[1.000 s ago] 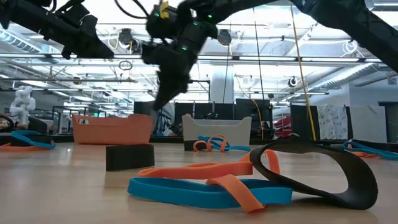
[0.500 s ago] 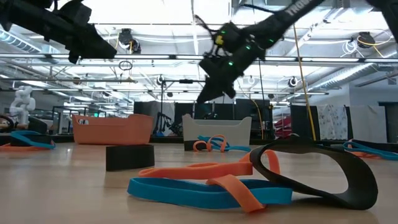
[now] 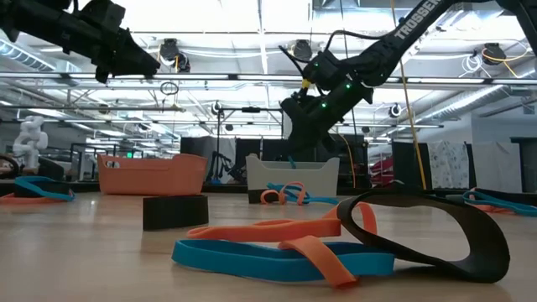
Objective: Sort rubber bands into baskets
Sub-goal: Put the blue rubberband into the gray bin
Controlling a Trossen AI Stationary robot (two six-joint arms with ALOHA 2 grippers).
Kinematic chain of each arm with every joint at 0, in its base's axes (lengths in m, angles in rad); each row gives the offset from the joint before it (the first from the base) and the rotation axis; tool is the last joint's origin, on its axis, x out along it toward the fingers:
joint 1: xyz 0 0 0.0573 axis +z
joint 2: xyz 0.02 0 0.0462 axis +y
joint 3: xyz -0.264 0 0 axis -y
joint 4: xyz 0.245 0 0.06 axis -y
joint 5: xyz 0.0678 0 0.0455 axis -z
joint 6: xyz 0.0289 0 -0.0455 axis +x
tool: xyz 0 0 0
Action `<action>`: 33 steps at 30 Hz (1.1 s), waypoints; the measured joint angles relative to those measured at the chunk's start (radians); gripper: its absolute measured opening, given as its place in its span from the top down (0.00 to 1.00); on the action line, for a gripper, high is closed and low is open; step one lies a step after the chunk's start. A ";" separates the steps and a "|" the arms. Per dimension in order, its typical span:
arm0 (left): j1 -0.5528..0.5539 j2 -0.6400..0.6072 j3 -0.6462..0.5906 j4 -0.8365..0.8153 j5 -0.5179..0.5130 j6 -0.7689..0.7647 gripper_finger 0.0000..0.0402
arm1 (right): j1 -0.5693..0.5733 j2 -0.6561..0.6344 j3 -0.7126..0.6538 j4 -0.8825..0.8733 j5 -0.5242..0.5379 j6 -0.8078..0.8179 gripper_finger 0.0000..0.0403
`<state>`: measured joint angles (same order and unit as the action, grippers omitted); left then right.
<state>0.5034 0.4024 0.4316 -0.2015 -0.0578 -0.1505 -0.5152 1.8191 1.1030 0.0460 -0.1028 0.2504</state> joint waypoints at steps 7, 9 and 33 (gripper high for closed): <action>0.000 0.038 0.000 0.014 -0.002 0.006 0.69 | -0.001 0.000 0.000 -0.006 0.001 0.000 0.96; 0.000 0.050 0.000 0.016 -0.003 0.006 0.69 | -0.001 0.000 0.001 -0.009 0.001 0.000 0.93; 0.000 0.108 0.000 0.037 0.002 0.001 0.69 | -0.002 0.000 0.436 -0.951 0.004 -0.054 0.73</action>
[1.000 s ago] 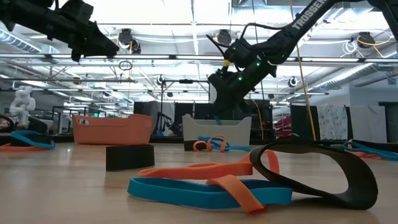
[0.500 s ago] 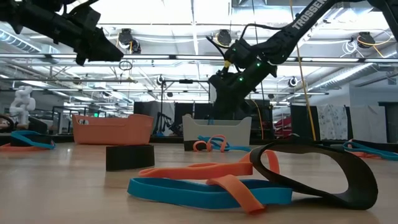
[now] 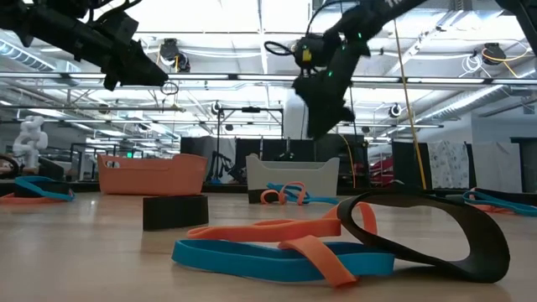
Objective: Sort rubber bands into baskets
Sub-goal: Put the blue rubberband into the gray bin
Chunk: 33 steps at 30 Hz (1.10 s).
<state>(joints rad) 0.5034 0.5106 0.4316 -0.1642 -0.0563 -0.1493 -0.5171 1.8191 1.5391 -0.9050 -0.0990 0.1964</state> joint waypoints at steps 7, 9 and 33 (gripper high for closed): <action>0.000 0.000 0.000 -0.002 0.056 -0.001 0.69 | 0.019 -0.014 0.027 -0.441 0.269 0.022 0.73; 0.000 0.000 0.000 -0.005 0.069 -0.002 0.69 | 0.022 -0.036 -0.022 -0.485 0.332 0.054 0.73; 0.000 0.000 0.000 0.023 0.077 -0.001 0.69 | -0.238 -0.170 -0.576 -0.044 0.339 -0.156 0.73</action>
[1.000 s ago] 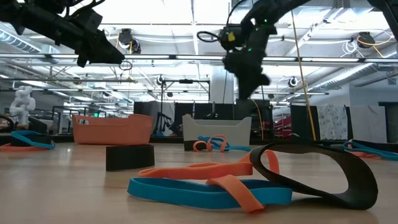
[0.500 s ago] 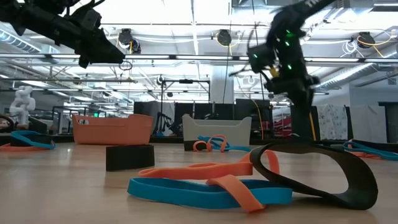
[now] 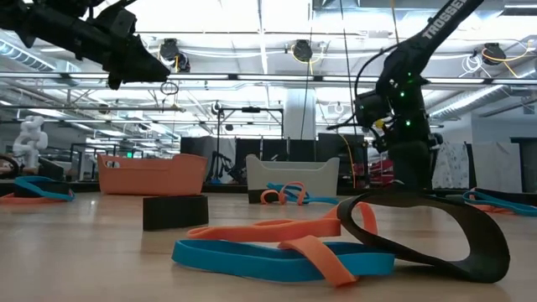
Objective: Sort rubber bands into baskets
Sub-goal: Put the blue rubberband into the gray bin
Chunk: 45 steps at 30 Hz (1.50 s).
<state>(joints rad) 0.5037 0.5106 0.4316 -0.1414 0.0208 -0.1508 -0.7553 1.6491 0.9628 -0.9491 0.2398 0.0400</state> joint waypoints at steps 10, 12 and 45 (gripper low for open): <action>0.000 0.000 0.000 -0.006 -0.003 0.006 0.69 | -0.032 0.095 0.000 0.051 0.020 -0.063 0.73; 0.000 0.000 0.000 -0.006 -0.003 0.008 0.69 | -0.042 0.120 0.005 0.047 0.020 -0.060 0.73; 0.000 0.001 0.000 -0.006 -0.008 0.001 0.69 | 0.039 -0.273 0.061 -0.203 -0.081 0.184 1.00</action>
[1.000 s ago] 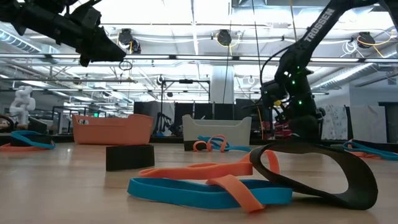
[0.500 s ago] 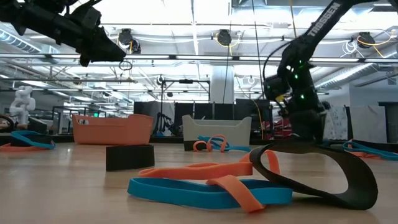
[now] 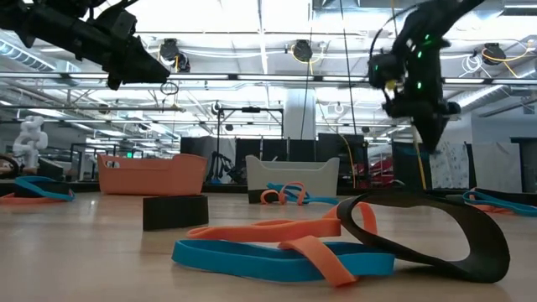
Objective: Sort rubber bands into baskets
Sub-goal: Put the blue rubberband into the gray bin
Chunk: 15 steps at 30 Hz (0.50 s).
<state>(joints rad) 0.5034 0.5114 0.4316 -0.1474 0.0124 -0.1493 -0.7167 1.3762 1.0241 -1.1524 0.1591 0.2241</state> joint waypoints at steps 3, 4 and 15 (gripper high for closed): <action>0.000 0.000 0.000 0.000 -0.001 0.000 0.69 | 0.047 -0.055 0.000 0.046 -0.042 0.049 1.00; 0.000 0.000 0.000 0.000 -0.001 0.000 0.69 | 0.064 -0.067 0.000 0.080 -0.051 0.063 1.00; 0.000 0.000 0.000 0.000 -0.001 0.000 0.69 | 0.239 0.017 0.000 0.655 -0.066 0.131 1.00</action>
<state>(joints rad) 0.5037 0.5111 0.4316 -0.1474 0.0113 -0.1496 -0.4775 1.3932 1.0242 -0.4969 0.0935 0.3555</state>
